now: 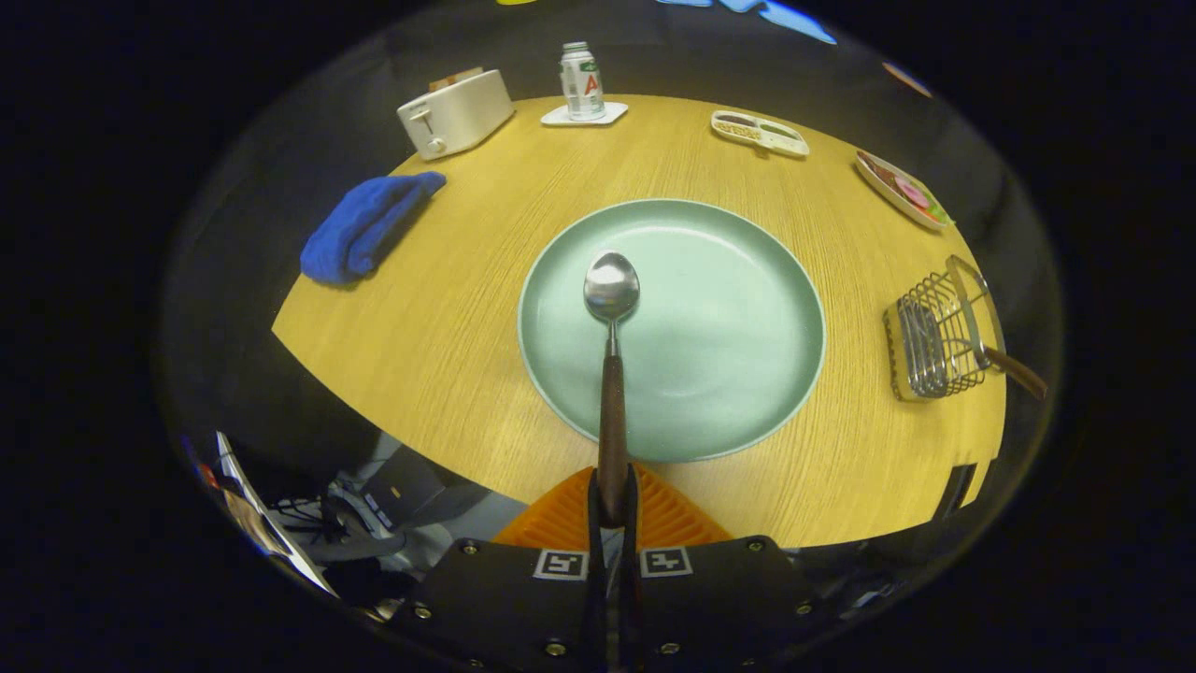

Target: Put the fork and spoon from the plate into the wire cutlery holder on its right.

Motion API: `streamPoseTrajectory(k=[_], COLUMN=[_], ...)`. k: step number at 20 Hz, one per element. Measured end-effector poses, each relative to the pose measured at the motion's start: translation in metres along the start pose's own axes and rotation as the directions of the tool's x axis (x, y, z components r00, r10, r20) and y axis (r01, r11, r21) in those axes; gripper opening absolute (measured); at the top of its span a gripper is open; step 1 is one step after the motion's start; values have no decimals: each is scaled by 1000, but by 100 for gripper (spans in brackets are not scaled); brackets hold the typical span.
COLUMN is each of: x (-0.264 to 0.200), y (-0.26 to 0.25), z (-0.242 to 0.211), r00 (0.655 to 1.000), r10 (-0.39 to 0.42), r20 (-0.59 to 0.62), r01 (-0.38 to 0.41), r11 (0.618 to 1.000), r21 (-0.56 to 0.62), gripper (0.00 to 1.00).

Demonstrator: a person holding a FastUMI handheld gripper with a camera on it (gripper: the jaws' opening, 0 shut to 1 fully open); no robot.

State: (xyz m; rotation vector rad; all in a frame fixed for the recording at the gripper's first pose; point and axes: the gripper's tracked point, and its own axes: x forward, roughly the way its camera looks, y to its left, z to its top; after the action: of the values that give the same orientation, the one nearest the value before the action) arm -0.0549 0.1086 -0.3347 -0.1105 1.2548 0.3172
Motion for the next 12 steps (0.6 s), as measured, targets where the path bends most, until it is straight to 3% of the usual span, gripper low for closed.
streamPoseTrajectory(k=[12], x=[-46], y=[-58], z=[24], r00=[998], r10=[60], r20=[9], r01=[-60], r11=[998], r21=[-4], gripper=[4])
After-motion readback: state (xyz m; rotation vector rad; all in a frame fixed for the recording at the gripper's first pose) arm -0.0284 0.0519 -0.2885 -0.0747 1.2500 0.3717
